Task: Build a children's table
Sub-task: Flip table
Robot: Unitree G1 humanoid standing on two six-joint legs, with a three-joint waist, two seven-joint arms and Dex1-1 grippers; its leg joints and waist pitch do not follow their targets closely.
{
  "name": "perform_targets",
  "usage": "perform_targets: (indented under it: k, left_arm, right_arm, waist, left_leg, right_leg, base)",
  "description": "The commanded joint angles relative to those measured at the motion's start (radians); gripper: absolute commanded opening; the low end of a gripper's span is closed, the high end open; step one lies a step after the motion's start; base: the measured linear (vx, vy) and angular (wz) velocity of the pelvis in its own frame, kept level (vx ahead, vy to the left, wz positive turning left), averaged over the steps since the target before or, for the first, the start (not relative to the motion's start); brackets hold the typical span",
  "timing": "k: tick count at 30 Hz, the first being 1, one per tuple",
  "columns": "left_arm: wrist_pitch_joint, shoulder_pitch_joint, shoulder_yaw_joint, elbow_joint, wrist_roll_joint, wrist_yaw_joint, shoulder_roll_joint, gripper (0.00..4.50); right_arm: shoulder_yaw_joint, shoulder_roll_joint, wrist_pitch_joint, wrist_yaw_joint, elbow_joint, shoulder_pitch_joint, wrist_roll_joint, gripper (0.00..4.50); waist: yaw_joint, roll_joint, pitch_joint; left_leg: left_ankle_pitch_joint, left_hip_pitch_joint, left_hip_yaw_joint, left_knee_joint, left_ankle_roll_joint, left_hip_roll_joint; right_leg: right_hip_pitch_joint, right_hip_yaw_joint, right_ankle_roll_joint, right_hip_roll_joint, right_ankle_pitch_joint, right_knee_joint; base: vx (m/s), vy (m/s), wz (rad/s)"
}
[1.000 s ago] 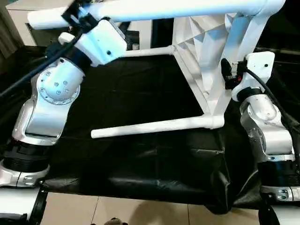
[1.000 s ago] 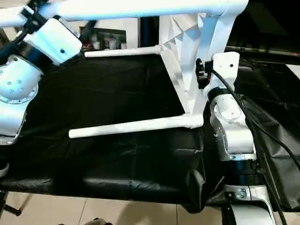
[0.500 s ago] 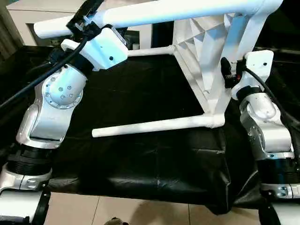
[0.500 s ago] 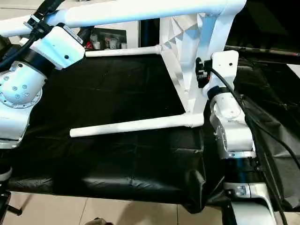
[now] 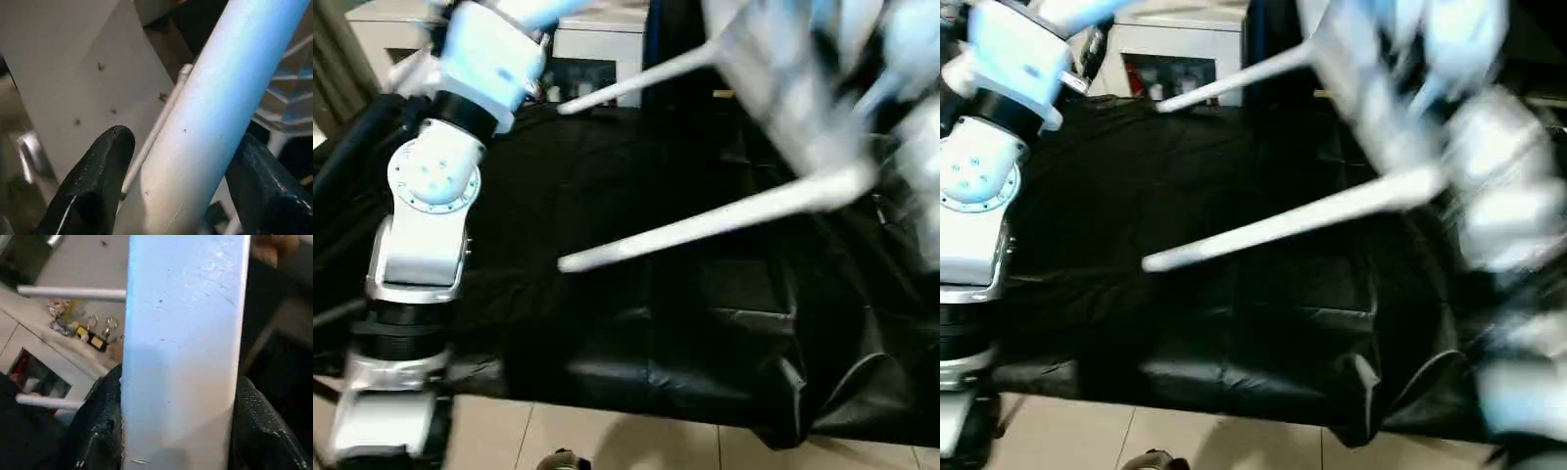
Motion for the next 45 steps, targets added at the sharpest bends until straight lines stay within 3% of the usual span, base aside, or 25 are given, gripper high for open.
perform_targets:
  k: [1, 5, 7, 8, 9, 15, 17, 18, 19, 22, 23, 24, 26, 27, 29, 31, 33, 34, 36, 38, 39, 40, 41, 42, 45]
  left_arm:
    - [0.062, -0.003, 0.205, 0.043, -0.115, 0.123, -0.017, 2.8]
    - [0.109, 0.018, 0.242, 0.071, -0.166, 0.122, -0.053, 2.76]
    - [0.125, 0.026, 0.247, 0.079, -0.175, 0.121, -0.059, 2.76]
    - [0.148, 0.046, 0.25, 0.095, -0.177, 0.124, -0.067, 2.72]
    - [0.148, 0.046, 0.25, 0.095, -0.177, 0.124, -0.067, 2.69]
    - [0.215, 0.104, 0.242, 0.108, -0.167, 0.157, -0.074, 2.53]
    - [0.226, 0.12, 0.241, 0.111, -0.161, 0.167, -0.072, 2.43]
    - [0.254, 0.149, 0.234, 0.112, -0.155, 0.192, -0.061, 2.37]
    - [0.256, 0.16, 0.233, 0.114, -0.154, 0.2, -0.057, 2.29]
    - [0.259, 0.187, 0.23, 0.111, -0.153, 0.205, -0.052, 2.14]
    - [0.262, 0.208, 0.226, 0.111, -0.15, 0.197, -0.046, 2.1]
    - [0.264, 0.22, 0.225, 0.113, -0.149, 0.192, -0.042, 2.05]
    - [0.265, 0.24, 0.225, 0.117, -0.141, 0.189, -0.033, 1.94]
    - [0.27, 0.251, 0.221, 0.119, -0.137, 0.179, -0.025, 1.89]
    - [0.272, 0.264, 0.22, 0.121, -0.134, 0.171, -0.016, 1.87]
    - [0.277, 0.286, 0.22, 0.123, -0.131, 0.156, -0.001, 1.76]
    - [0.279, 0.314, 0.236, 0.12, -0.14, 0.164, 0.01, 1.68]
    - [0.27, 0.326, 0.243, 0.119, -0.139, 0.174, 0.012, 1.68]
    - [0.259, 0.335, 0.246, 0.119, -0.139, 0.182, 0.015, 1.64]
    - [0.218, 0.351, 0.242, 0.118, -0.153, 0.193, 0.015, 1.63]
    - [0.177, 0.361, 0.244, 0.116, -0.164, 0.197, 0.005, 1.62]
    - [0.177, 0.361, 0.244, 0.116, -0.164, 0.197, 0.005, 1.61]
    - [0.173, 0.362, 0.244, 0.115, -0.165, 0.198, 0.003, 1.61]
    - [0.086, 0.402, 0.24, 0.115, -0.185, 0.202, -0.03, 1.6]
    - [0.059, 0.426, 0.242, 0.135, -0.19, 0.212, -0.047, 1.6]
  right_arm:
    - [0.063, -0.094, 0.005, 0.182, 0.049, 0.015, -0.07, 1.93]
    - [0.121, -0.191, -0.019, 0.303, 0.132, -0.102, -0.135, 1.93]
    - [0.135, -0.203, -0.024, 0.33, 0.156, -0.139, -0.145, 1.93]
    - [0.161, -0.214, -0.046, 0.372, 0.204, -0.206, -0.167, 1.93]
    - [0.161, -0.214, -0.046, 0.372, 0.204, -0.206, -0.167, 1.93]
    - [0.262, -0.172, -0.181, 0.435, 0.408, -0.418, -0.266, 1.93]
    - [0.284, -0.148, -0.206, 0.444, 0.458, -0.462, -0.281, 1.93]
    - [0.328, -0.1, -0.266, 0.454, 0.553, -0.53, -0.317, 1.93]
    - [0.342, -0.077, -0.287, 0.452, 0.589, -0.552, -0.33, 1.93]
    - [0.377, -0.023, -0.33, 0.424, 0.662, -0.591, -0.365, 1.93]
    - [0.404, 0.014, -0.357, 0.398, 0.706, -0.61, -0.391, 1.93]
    - [0.417, 0.032, -0.369, 0.388, 0.723, -0.618, -0.403, 1.93]
    - [0.43, 0.066, -0.384, 0.383, 0.742, -0.622, -0.409, 1.93]
    - [0.434, 0.081, -0.385, 0.38, 0.745, -0.621, -0.409, 1.93]
    - [0.44, 0.097, -0.391, 0.376, 0.752, -0.622, -0.413, 1.93]
    - [0.449, 0.12, -0.402, 0.368, 0.76, -0.623, -0.421, 1.93]
    - [0.465, 0.154, -0.437, 0.343, 0.803, -0.646, -0.444, 1.93]
    - [0.472, 0.162, -0.453, 0.317, 0.821, -0.66, -0.46, 1.93]
    - [0.478, 0.168, -0.467, 0.291, 0.838, -0.673, -0.475, 1.93]
    - [0.48, 0.18, -0.501, 0.249, 0.881, -0.699, -0.504, 1.93]
    - [0.481, 0.182, -0.513, 0.225, 0.888, -0.709, -0.514, 1.93]
    - [0.481, 0.182, -0.513, 0.225, 0.888, -0.709, -0.514, 1.93]
    - [0.481, 0.182, -0.514, 0.22, 0.888, -0.709, -0.516, 1.93]
    - [0.484, 0.186, -0.545, 0.141, 0.88, -0.726, -0.539, 1.93]
    - [0.484, 0.19, -0.563, 0.121, 0.861, -0.728, -0.541, 1.93]
  waist:
    - [-0.009, -0.025, -0.065]
    - [-0.015, -0.025, -0.061]
    - [-0.022, -0.029, -0.058]
    - [-0.025, -0.028, -0.058]
    - [-0.028, -0.027, -0.06]
    - [-0.056, -0.037, -0.057]
    - [-0.066, -0.036, -0.056]
    - [-0.071, -0.035, -0.058]
    - [-0.083, -0.039, -0.056]
    - [-0.09, -0.043, -0.064]
    - [-0.091, -0.041, -0.06]
    - [-0.093, -0.044, -0.063]
    - [-0.091, -0.034, -0.061]
    - [-0.092, -0.045, -0.062]
    - [-0.086, -0.044, -0.067]
    - [-0.085, -0.046, -0.066]
    - [-0.088, -0.048, -0.064]
    - [-0.096, -0.059, -0.061]
    - [-0.099, -0.053, -0.055]
    - [-0.105, -0.054, -0.052]
    - [-0.107, -0.063, -0.05]
    - [-0.108, -0.059, -0.051]
    - [-0.108, -0.058, -0.052]
    - [-0.11, -0.064, -0.053]
    - [-0.117, -0.062, -0.058]
  left_leg:
    - [-0.118, 0.031, -0.026, -0.053, 0.064, 0.05]
    - [-0.177, 0.032, -0.028, -0.053, 0.044, 0.05]
    - [-0.213, 0.03, -0.029, -0.054, 0.033, 0.049]
    - [-0.217, 0.026, -0.031, -0.055, 0.028, 0.049]
    - [-0.224, 0.028, -0.033, -0.054, 0.023, 0.05]
    - [-0.272, 0.021, -0.033, -0.049, 0.024, 0.049]
    - [-0.26, 0.016, -0.034, -0.049, 0.031, 0.049]
    - [-0.255, 0.016, -0.034, -0.048, 0.032, 0.052]
    - [-0.25, 0.01, -0.034, -0.05, 0.039, 0.049]
    - [-0.162, 0.008, -0.032, -0.041, 0.079, 0.052]
    - [-0.165, 0.008, -0.03, -0.042, 0.092, 0.05]
    - [-0.164, 0.007, -0.031, -0.039, 0.092, 0.053]
    - [-0.166, 0.015, -0.033, -0.045, 0.074, 0.058]
    - [-0.157, 0.016, -0.031, -0.045, 0.071, 0.059]
    - [-0.099, 0.024, -0.031, -0.043, 0.071, 0.061]
    - [-0.069, 0.022, -0.032, -0.042, 0.071, 0.061]
    - [-0.093, 0.022, -0.034, -0.045, 0.053, 0.063]
    - [-0.145, 0.021, -0.033, -0.048, 0.036, 0.062]
    - [-0.216, 0.024, -0.034, -0.054, 0.009, 0.064]
    - [-0.28, 0.025, -0.035, -0.058, -0.021, 0.062]
    - [-0.317, 0.024, -0.036, -0.059, -0.031, 0.063]
    - [-0.332, 0.025, -0.037, -0.06, -0.042, 0.063]
    - [-0.325, 0.025, -0.038, -0.06, -0.044, 0.063]
    - [-0.293, 0.022, -0.038, -0.059, -0.041, 0.063]
    - [-0.226, 0.02, -0.034, -0.052, -0.014, 0.06]
  right_leg:
    - [0.042, 0.034, -0.252, -0.04, -0.025, -0.07]
    - [0.041, 0.033, -0.242, -0.045, -0.112, -0.08]
    - [0.039, 0.033, -0.234, -0.045, -0.161, -0.085]
    - [0.041, 0.033, -0.223, -0.046, -0.171, -0.085]
    - [0.039, 0.031, -0.226, -0.046, -0.175, -0.082]
    - [0.031, 0.03, -0.227, -0.046, -0.213, -0.085]
    - [0.031, 0.03, -0.232, -0.044, -0.194, -0.082]
    - [0.03, 0.03, -0.238, -0.044, -0.177, -0.079]
    - [0.032, 0.028, -0.241, -0.039, -0.159, -0.079]
    - [0.033, 0.029, -0.276, -0.038, -0.028, -0.065]
    - [0.031, 0.029, -0.285, -0.037, -0.03, -0.066]
    - [0.03, 0.028, -0.292, -0.039, -0.033, -0.061]
    - [0.029, 0.03, -0.294, -0.036, -0.014, -0.061]
    - [0.03, 0.03, -0.295, -0.034, 0.009, -0.059]
    - [0.03, 0.031, -0.303, -0.031, 0.125, -0.048]
    - [0.032, 0.03, -0.314, -0.03, 0.178, -0.041]
    - [0.033, 0.028, -0.314, -0.033, 0.162, -0.039]
    - [0.034, 0.028, -0.308, -0.033, 0.104, -0.045]
    - [0.03, 0.033, -0.293, -0.038, 0.018, -0.054]
    - [0.025, 0.034, -0.275, -0.036, -0.039, -0.058]
    - [0.024, 0.036, -0.261, -0.038, -0.082, -0.062]
    - [0.024, 0.037, -0.247, -0.039, -0.094, -0.063]
    - [0.024, 0.038, -0.244, -0.039, -0.082, -0.062]
    - [0.025, 0.038, -0.243, -0.038, -0.045, -0.058]
    - [0.03, 0.038, -0.25, -0.036, 0.046, -0.051]
  base:
    - [0.0, 0.0, 0.0]
    - [0.0, 0.0, 0.0]
    - [0.0, 0.0, 0.0]
    - [0.0, 0.0, 0.0]
    - [0.0, 0.0, 0.0]
    - [0.0, 0.0, 0.0]
    - [0.0, 0.0, 0.0]
    - [0.0, 0.0, 0.0]
    - [0.0, 0.0, 0.0]
    - [0.0, 0.0, 0.0]
    - [0.0, 0.0, 0.0]
    - [0.0, 0.0, 0.0]
    - [0.0, 0.0, 0.0]
    - [0.0, 0.0, 0.0]
    - [0.0, 0.0, 0.0]
    - [0.0, 0.0, 0.0]
    - [0.0, 0.0, 0.0]
    - [0.0, 0.0, 0.0]
    - [0.0, 0.0, 0.0]
    - [0.0, 0.0, 0.0]
    - [0.0, 0.0, 0.0]
    - [0.0, 0.0, 0.0]
    - [0.0, 0.0, 0.0]
    - [0.0, 0.0, 0.0]
    - [0.0, 0.0, 0.0]
